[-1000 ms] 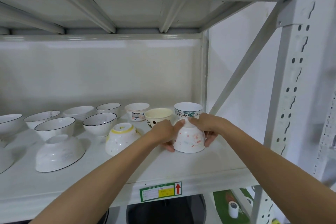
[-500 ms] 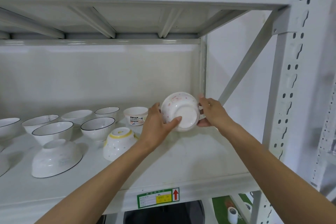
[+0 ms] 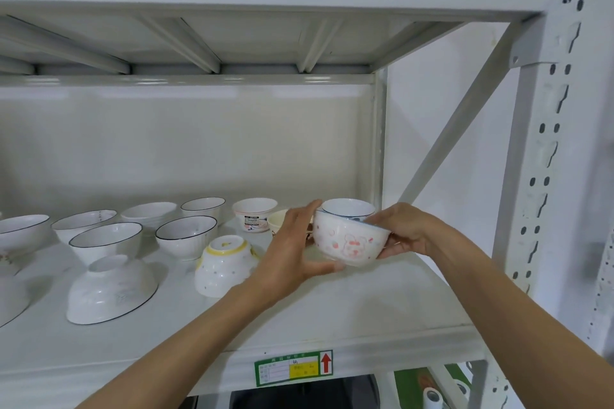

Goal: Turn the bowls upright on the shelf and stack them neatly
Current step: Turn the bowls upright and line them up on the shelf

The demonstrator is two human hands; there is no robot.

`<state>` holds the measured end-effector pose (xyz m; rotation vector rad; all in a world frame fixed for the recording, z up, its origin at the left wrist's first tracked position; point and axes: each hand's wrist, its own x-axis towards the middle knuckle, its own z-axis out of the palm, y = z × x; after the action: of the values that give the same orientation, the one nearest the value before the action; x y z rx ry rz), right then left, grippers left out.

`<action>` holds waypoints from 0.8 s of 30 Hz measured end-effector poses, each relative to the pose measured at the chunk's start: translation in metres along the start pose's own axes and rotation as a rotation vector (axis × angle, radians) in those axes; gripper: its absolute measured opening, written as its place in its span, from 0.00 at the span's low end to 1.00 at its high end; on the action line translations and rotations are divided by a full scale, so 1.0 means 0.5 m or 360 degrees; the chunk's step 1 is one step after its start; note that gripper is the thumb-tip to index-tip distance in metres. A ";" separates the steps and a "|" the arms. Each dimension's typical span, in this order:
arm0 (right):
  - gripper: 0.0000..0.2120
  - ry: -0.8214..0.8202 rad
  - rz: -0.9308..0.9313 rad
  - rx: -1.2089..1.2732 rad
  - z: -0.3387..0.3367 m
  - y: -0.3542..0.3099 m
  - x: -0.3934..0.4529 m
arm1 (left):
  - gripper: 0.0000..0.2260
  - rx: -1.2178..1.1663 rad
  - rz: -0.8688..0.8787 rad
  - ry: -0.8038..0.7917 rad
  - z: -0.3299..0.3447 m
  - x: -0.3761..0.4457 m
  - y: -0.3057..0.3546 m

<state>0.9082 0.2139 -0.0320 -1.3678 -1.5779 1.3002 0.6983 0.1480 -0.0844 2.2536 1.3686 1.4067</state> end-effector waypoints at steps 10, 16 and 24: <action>0.17 0.0334 -0.0304 -0.0385 0.041 0.013 0.024 | 0.12 -0.0667 -0.1055 -0.0207 0.000 0.019 0.022; 0.17 0.0351 -0.0234 -0.0419 0.046 0.042 0.035 | 0.12 -0.0622 -0.1188 -0.0220 0.014 0.018 0.015; 0.15 0.0317 -0.0171 -0.0640 0.047 0.041 0.028 | 0.17 -0.0516 -0.1125 -0.0237 0.011 0.016 0.025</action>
<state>0.8894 0.2204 -0.0600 -1.5708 -1.8056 0.7801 0.7113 0.1488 -0.0752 1.4236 1.5306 1.0812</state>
